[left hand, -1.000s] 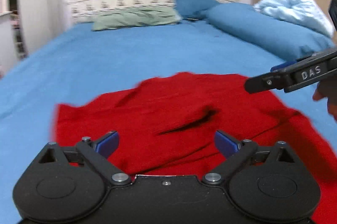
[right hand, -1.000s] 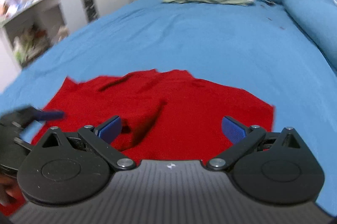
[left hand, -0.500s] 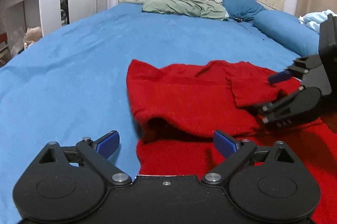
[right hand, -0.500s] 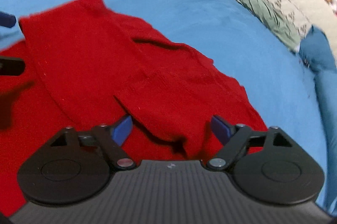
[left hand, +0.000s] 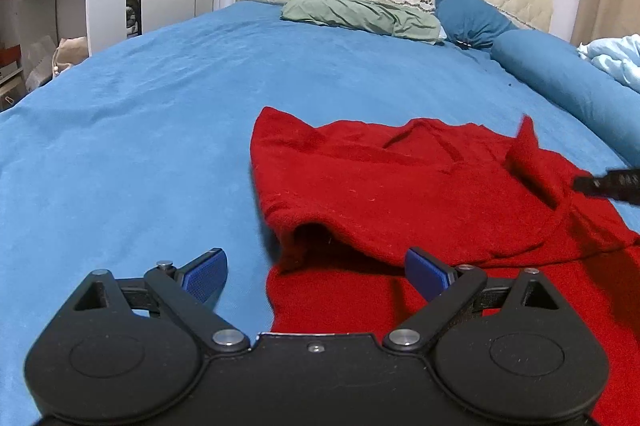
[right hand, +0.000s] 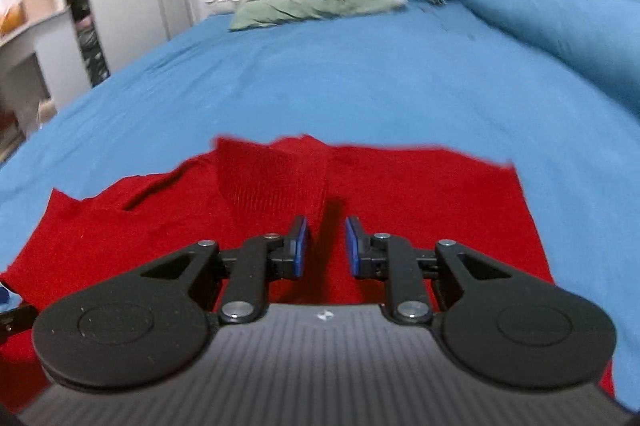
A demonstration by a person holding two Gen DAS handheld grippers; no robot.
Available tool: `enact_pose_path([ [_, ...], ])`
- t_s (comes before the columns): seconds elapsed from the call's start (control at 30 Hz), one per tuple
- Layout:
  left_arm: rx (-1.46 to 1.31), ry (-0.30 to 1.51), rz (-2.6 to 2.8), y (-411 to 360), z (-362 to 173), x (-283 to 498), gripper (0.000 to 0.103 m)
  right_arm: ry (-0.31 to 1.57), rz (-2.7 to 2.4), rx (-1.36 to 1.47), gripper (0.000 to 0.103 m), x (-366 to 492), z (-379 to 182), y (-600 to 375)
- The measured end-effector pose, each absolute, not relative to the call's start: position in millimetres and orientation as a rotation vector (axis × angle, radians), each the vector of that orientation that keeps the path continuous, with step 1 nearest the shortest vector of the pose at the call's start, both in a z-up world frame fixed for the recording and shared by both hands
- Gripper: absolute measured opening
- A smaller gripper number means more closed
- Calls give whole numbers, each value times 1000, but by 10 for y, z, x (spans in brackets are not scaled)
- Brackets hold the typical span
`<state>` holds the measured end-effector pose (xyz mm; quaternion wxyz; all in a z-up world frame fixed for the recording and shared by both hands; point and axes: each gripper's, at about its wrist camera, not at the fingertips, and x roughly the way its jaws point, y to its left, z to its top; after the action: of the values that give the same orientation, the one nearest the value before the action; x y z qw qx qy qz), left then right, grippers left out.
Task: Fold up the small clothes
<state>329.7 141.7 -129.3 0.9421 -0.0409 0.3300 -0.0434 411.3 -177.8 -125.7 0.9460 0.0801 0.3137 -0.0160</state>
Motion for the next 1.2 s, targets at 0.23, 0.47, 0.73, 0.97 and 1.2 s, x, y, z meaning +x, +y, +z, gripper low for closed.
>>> enact_pose_path([
  [0.23, -71, 663, -84, 1381, -1286, 3281, 97, 682, 59, 318, 69, 4067, -1368, -2085],
  [0.47, -72, 664, -76, 1395, -1301, 3294, 97, 699, 44, 415, 71, 4408, -1310, -2155],
  [0.73, -80, 666, -52, 1443, -1319, 3328, 97, 743, 5, 318, 21, 4582, -1422, -1940],
  [0.97, -80, 662, -39, 1480, -1334, 3351, 97, 586, -41, 320, 20, 4373, -1016, -2094],
  [1.2, -60, 698, -18, 1473, -1439, 3488, 86, 507, -183, 260, 20, 4064, -873, -2597],
])
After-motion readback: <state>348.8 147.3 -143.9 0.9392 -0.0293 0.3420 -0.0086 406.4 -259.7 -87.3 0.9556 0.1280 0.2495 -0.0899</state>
